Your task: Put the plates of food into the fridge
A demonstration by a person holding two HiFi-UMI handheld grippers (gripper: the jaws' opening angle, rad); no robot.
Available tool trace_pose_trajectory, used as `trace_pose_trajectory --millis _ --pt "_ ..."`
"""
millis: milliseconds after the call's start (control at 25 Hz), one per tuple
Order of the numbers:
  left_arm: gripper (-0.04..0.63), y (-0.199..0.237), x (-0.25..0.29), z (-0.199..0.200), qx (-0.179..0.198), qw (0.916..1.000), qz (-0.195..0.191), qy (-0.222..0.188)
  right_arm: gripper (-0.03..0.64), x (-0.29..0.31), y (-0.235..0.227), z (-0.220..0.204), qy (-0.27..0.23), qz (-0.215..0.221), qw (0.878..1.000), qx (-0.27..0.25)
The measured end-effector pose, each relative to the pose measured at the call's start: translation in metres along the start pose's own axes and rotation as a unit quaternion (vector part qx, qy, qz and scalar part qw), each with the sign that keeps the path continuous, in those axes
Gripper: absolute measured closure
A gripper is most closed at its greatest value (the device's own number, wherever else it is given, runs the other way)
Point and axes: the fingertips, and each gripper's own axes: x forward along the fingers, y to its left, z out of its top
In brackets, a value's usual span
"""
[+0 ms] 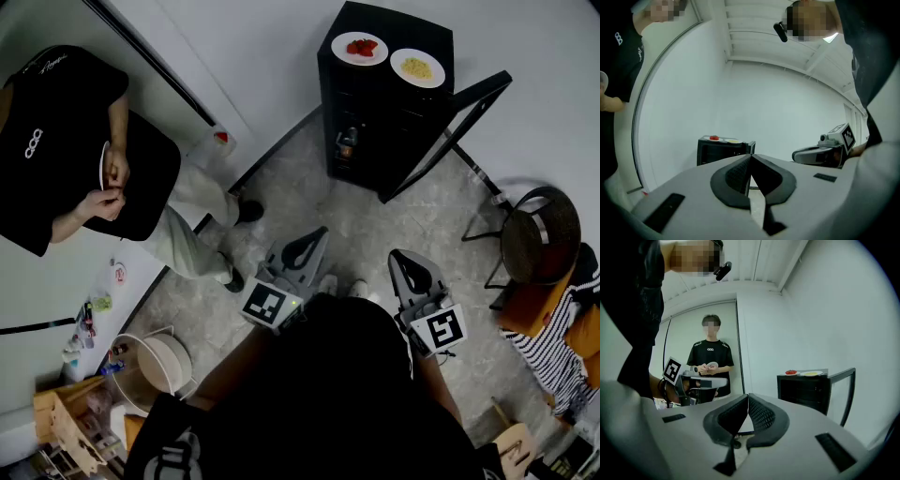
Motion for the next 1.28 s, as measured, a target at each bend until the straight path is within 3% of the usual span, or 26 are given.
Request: trace_pose_trajectory --millis 320,600,880,1280 --pt "0.572 -0.014 0.005 -0.001 0.01 0.9999 0.008 0.009 0.591 -0.014 -0.011 -0.002 0.004 0.007 1.0 0.01" --pt "0.572 -0.024 0.015 0.0 0.0 0.9991 0.036 0.023 0.589 -0.024 -0.029 -0.008 0.003 0.024 0.999 0.026" --pt "0.572 -0.041 0.019 -0.003 0.017 0.9978 0.055 0.032 0.589 -0.035 -0.048 -0.012 -0.006 0.045 0.998 0.034" --pt "0.572 -0.055 0.037 -0.001 0.031 0.998 0.046 0.03 0.589 -0.045 -0.064 -0.01 -0.032 0.039 0.998 0.039"
